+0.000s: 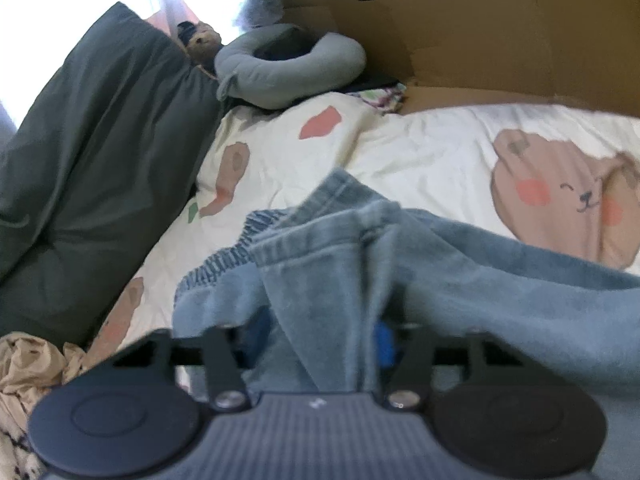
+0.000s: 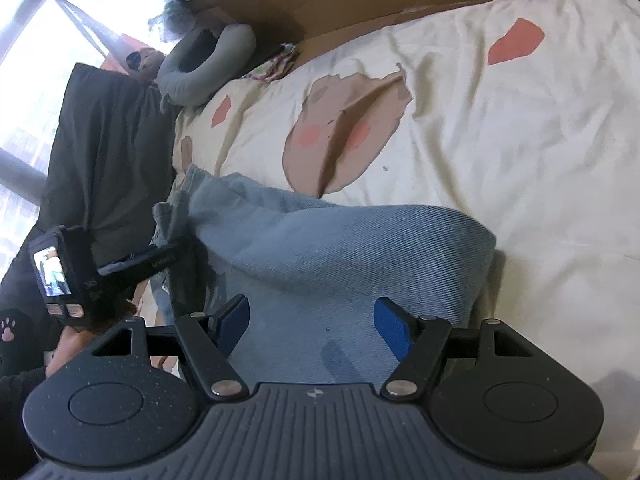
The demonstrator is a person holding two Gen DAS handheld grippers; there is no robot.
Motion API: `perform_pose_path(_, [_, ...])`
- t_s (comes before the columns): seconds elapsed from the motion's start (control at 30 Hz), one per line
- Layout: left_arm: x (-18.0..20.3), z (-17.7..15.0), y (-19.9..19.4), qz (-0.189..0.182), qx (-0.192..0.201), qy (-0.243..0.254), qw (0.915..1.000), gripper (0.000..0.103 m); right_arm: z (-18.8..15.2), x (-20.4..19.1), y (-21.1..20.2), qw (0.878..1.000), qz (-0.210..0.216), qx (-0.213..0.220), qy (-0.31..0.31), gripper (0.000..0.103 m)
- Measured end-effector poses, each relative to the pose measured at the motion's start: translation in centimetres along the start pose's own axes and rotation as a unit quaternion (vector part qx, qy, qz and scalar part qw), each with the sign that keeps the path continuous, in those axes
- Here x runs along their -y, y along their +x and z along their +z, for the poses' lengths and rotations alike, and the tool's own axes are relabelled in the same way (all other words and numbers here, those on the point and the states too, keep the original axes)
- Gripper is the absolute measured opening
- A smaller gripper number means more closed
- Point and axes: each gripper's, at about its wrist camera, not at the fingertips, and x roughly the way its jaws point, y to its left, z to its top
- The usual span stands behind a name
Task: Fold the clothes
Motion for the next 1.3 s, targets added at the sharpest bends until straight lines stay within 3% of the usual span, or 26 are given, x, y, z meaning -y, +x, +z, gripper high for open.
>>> perform_pose_path(0.07, [-1.0, -0.1, -0.2, 0.001, -0.005, -0.017, 0.9998, 0.017, -0.1, -0.1, 0.1, 1.000, 0.000, -0.003, 0.001, 0.074])
perform_pose_path(0.23, [-3.4, -0.9, -0.3, 0.010, -0.021, -0.057, 0.9981, 0.016, -0.2, -0.7, 0.3, 1.000, 0.013, -0.007, 0.005, 0.074])
perform_pose_path(0.33, [-5.1, -1.3, 0.1, 0.011, -0.043, -0.090, 0.9949, 0.023, -0.5, -1.1, 0.5, 1.000, 0.015, -0.012, -0.001, 0.074])
perform_pose_path(0.43, [-6.8, -1.6, 0.6, 0.021, -0.065, -0.116, 0.9909, 0.051, -0.8, -1.3, 0.6, 1.000, 0.015, -0.018, -0.002, 0.074])
perform_pose_path(0.63, [-10.4, 0.6, 1.4, 0.038, -0.062, -0.114, 0.9909, 0.066, -0.7, -0.8, 0.8, 1.000, 0.013, -0.020, -0.003, 0.074])
perform_pose_path(0.77, [-11.9, 2.5, 2.6, 0.028, -0.072, -0.099, 0.9920, 0.066, -0.3, -0.4, 0.9, 1.000, 0.015, -0.016, 0.014, 0.074])
perform_pose_path(0.9, [-11.4, 3.8, 3.7, -0.016, -0.104, -0.026, 0.9941, 0.066, -0.7, -0.8, 1.1, 1.000, 0.017, -0.025, 0.008, 0.074])
perform_pose_path(1.3, [-12.9, 8.0, 4.7, -0.051, -0.174, -0.029, 0.9829, 0.067, -1.3, -0.8, 1.3, 0.999, -0.001, -0.033, -0.005, 0.074])
